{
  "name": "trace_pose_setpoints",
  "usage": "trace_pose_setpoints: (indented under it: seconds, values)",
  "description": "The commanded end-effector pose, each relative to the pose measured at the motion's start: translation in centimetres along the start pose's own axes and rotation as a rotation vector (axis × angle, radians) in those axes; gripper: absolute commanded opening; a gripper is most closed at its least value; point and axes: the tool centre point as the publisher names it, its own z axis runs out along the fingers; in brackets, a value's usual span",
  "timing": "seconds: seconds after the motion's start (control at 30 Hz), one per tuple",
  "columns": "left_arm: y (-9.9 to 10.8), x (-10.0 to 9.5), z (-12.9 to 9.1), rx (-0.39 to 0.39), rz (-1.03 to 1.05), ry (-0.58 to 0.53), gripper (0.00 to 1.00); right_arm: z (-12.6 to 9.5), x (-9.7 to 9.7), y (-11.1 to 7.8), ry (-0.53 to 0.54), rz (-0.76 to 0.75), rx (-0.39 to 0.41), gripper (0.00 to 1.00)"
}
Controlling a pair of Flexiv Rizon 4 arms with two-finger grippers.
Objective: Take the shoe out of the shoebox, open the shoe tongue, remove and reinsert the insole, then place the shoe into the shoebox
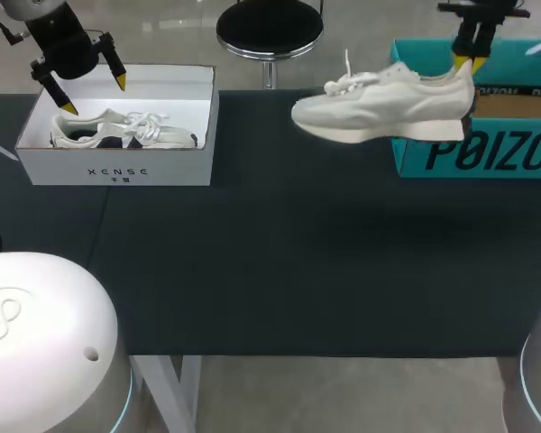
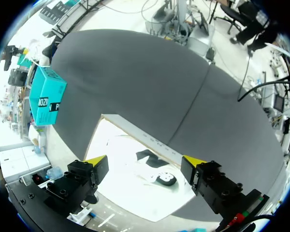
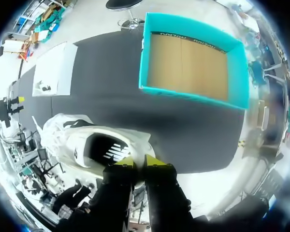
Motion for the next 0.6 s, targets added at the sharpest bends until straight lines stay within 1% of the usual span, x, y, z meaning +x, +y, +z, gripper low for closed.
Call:
trace_pose_setpoints:
  seconds: [0.03,0.13,0.2,0.23,0.27,0.3,0.6]
  values:
    - [-0.1,0.1,0.0,-0.003,0.001,0.001,1.0,2.1,2.5,-1.6,-0.055,-0.01,-1.039,0.0]
    - [-0.1,0.1,0.0,-0.003,0.001,0.001,1.0,3.1,3.4,-1.6,-0.052,-0.011,-1.046,0.0]
    - [-0.1,0.1,0.0,-0.003,0.001,0.001,1.0,3.5,4.1,-1.6,-0.034,-0.006,-1.067,0.0]
    - [-0.1,0.1,0.0,-0.003,0.001,0.001,1.0,3.4,4.4,-1.7,0.017,-0.004,-1.086,0.0]
    - [-0.1,0.1,0.0,-0.003,0.001,0.001,1.0,3.4,4.5,-1.5,0.076,-0.015,-1.061,0.0]
    - [-0.1,0.1,0.0,-0.003,0.001,0.001,1.0,3.5,4.7,-1.4,0.09,-0.008,-1.063,0.0]
    - [-0.1,0.1,0.0,-0.003,0.001,0.001,1.0,3.5,4.7,-1.4,0.09,-0.008,-1.063,0.0]
